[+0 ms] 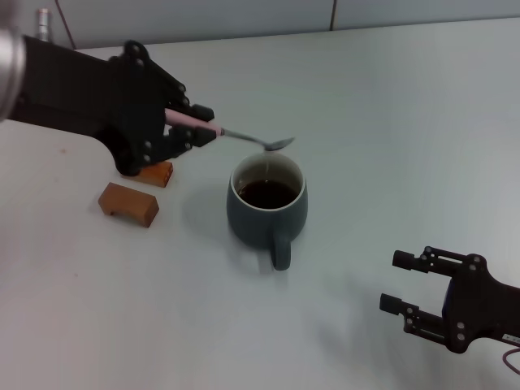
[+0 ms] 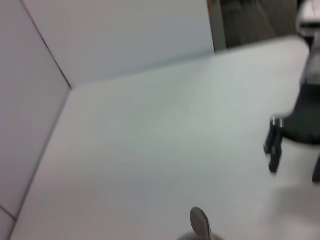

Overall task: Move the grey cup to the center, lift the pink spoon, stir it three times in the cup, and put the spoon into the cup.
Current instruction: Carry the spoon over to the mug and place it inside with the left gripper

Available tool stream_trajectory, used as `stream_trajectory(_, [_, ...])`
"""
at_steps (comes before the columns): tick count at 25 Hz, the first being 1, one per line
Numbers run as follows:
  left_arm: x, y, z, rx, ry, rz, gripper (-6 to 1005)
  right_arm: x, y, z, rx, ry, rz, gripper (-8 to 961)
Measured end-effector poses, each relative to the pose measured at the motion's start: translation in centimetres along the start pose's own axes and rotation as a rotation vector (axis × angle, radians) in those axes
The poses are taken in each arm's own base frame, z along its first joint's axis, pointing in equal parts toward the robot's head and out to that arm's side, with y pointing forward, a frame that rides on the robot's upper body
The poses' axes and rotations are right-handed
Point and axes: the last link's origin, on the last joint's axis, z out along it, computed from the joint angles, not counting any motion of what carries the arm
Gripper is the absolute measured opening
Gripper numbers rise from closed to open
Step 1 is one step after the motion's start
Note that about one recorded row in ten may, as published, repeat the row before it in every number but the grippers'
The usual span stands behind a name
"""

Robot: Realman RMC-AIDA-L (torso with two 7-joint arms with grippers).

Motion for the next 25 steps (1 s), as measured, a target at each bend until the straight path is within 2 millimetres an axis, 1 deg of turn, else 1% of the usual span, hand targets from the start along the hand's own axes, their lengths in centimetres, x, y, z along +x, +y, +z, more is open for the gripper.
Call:
stream_trajectory(1, [0.0,0.0,0.0,0.000,0.000,0.000,157,0.0,0.0,0.0,0.001,0.000,0.000,600])
stream_trajectory(2, [0.7,0.0,0.7,-0.011,-0.071,0.036,158,0.0,0.0,0.0,0.001,0.000,0.000,600])
stream_trajectory(4, [1.4,-0.1,1.6,-0.037,-0.138,0.068,160,0.0,0.0,-0.1,0.004,0.001,0.001,600])
stream_trajectory(6, [1.4,-0.1,1.6,-0.037,-0.138,0.068,161,0.1,0.0,-0.1,0.004,0.001,0.002,600])
stream_trajectory(7, [1.8,-0.2,2.7,-0.048,-0.207,0.101,162,0.1,0.0,-0.1,0.004,0.001,0.002,600])
stream_trajectory(9, [2.1,-0.1,3.9,-0.047,-0.273,0.141,164,0.1,0.0,-0.1,0.005,0.001,0.002,600])
stream_trajectory(11, [2.1,-0.1,3.9,-0.047,-0.273,0.141,166,0.1,0.0,-0.1,0.005,0.001,0.002,600])
stream_trajectory(12, [2.5,0.1,4.8,-0.055,-0.317,0.175,166,0.1,0.0,-0.1,0.005,0.001,0.003,600])
stream_trajectory(13, [2.7,0.2,5.2,-0.065,-0.331,0.193,167,0.1,0.1,0.0,0.006,0.000,0.005,600])
stream_trajectory(14, [2.9,0.2,5.7,-0.076,-0.339,0.208,168,0.1,0.1,0.0,0.006,0.000,0.005,600])
stream_trajectory(16, [2.9,0.2,5.7,-0.076,-0.339,0.208,170,0.1,0.1,0.0,0.005,-0.002,0.006,600])
stream_trajectory(17, [3.1,0.3,6.5,-0.087,-0.353,0.228,171,0.1,0.1,0.0,0.005,-0.002,0.006,600])
stream_trajectory(18, [3.2,0.3,7.1,-0.090,-0.361,0.242,171,0.1,0.1,0.0,0.005,-0.003,0.006,600])
stream_trajectory(21, [3.2,0.3,7.5,-0.090,-0.364,0.251,174,0.1,0.1,0.0,0.007,-0.004,0.007,600])
stream_trajectory(22, [3.1,0.3,8.4,-0.086,-0.382,0.272,175,0.1,0.1,0.0,0.007,-0.004,0.008,600])
stream_trajectory(24, [2.9,0.2,9.1,-0.083,-0.408,0.287,176,0.1,0.1,0.0,0.007,-0.005,0.009,600])
stream_trajectory(25, [2.9,0.2,9.1,-0.083,-0.408,0.287,177,0.1,0.1,0.1,0.007,-0.006,0.010,600])
